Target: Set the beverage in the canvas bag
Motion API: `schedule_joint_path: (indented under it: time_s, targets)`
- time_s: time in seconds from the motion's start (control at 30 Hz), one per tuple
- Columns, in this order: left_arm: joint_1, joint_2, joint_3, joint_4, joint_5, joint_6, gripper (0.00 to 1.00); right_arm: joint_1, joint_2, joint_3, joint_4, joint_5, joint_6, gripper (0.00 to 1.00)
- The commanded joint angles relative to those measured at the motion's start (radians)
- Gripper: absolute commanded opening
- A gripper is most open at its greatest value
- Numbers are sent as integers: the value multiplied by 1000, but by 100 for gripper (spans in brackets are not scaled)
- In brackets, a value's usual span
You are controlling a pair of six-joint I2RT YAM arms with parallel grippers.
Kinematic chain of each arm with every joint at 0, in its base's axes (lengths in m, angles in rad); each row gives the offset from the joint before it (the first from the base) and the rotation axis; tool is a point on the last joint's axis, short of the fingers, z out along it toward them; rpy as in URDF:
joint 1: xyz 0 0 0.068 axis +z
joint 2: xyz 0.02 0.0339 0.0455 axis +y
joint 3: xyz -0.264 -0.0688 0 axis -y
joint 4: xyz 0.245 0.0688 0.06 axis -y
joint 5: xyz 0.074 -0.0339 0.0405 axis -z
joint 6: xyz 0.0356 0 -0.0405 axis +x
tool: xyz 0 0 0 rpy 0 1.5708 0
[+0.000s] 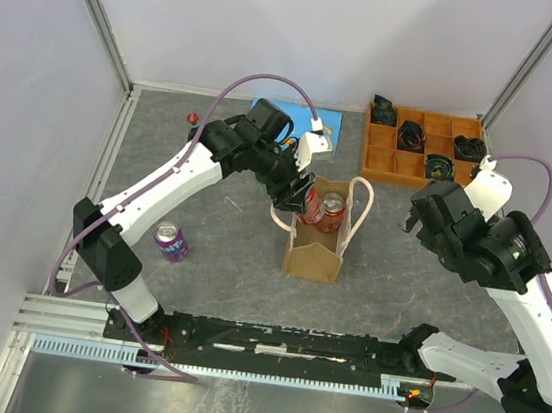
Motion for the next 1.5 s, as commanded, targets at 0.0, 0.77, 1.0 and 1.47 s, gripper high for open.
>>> schedule_joint_path:
  time_s: [0.0,0.77,1.0,1.47]
  targets:
    - [-21,-15,-21,159,28,2,3,-3,-1,0,-1,21,10,99]
    - [-50,118,-94,178,-131,111,3,-4,-18,-17,-21,38,26,99]
    - [-62,183,-81,216,-192,108,3,-4,-16,-6,-32,44,25,99]
    - [-68,263,-50,229,-276,117,3,-4,-32,-10,-50,55,40,99]
